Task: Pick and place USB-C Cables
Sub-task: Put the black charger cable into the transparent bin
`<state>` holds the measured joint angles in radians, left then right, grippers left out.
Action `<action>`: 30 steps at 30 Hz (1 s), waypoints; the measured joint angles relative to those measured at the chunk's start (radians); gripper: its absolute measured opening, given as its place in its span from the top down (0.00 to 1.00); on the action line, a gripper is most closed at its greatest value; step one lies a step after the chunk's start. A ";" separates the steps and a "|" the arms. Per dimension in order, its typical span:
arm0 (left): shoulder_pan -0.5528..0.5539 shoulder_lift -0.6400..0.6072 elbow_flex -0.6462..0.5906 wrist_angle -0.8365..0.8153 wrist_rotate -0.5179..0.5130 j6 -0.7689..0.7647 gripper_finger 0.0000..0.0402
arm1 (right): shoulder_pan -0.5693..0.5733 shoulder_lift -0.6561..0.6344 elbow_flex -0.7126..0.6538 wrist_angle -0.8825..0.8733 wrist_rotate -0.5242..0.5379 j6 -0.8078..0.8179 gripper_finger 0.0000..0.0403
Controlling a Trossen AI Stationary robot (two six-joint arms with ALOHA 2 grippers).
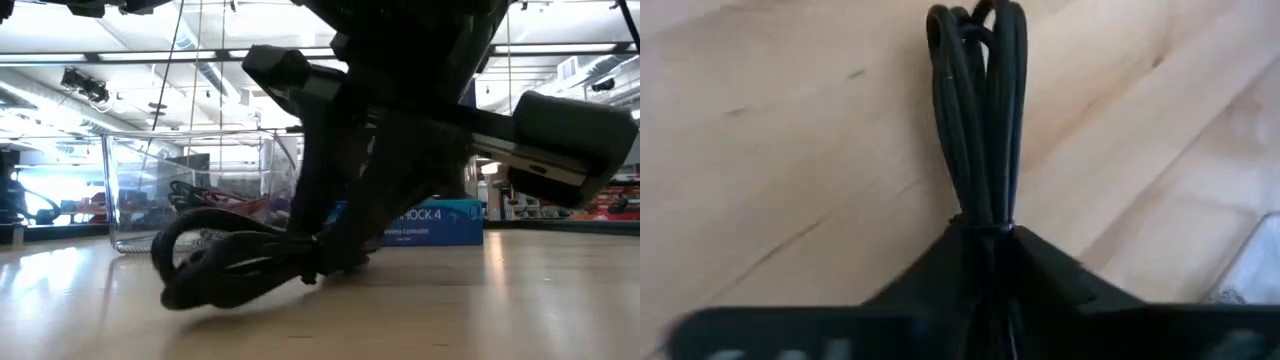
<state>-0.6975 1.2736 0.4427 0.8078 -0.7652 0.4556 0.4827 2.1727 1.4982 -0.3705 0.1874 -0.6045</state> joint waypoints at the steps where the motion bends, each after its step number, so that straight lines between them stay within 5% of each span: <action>1: 0.000 0.000 0.000 -0.001 0.000 0.000 0.57 | 0.001 0.000 0.000 -0.003 0.002 0.016 0.82; 3: 0.000 0.000 0.000 -0.004 -0.001 0.001 0.57 | 0.003 -0.002 0.001 -0.004 0.006 0.061 0.91; 17: -0.003 0.000 0.000 0.015 -0.179 0.089 0.57 | 0.054 -0.110 0.171 -0.114 0.391 0.120 0.91; 30: -0.080 0.000 0.000 -0.016 -0.403 0.258 0.57 | -0.053 -0.109 0.321 -0.137 0.529 0.051 0.91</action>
<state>-0.7776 1.2736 0.4423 0.7915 -1.1685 0.7135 0.4294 2.0636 1.8191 -0.5071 0.7166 -0.5533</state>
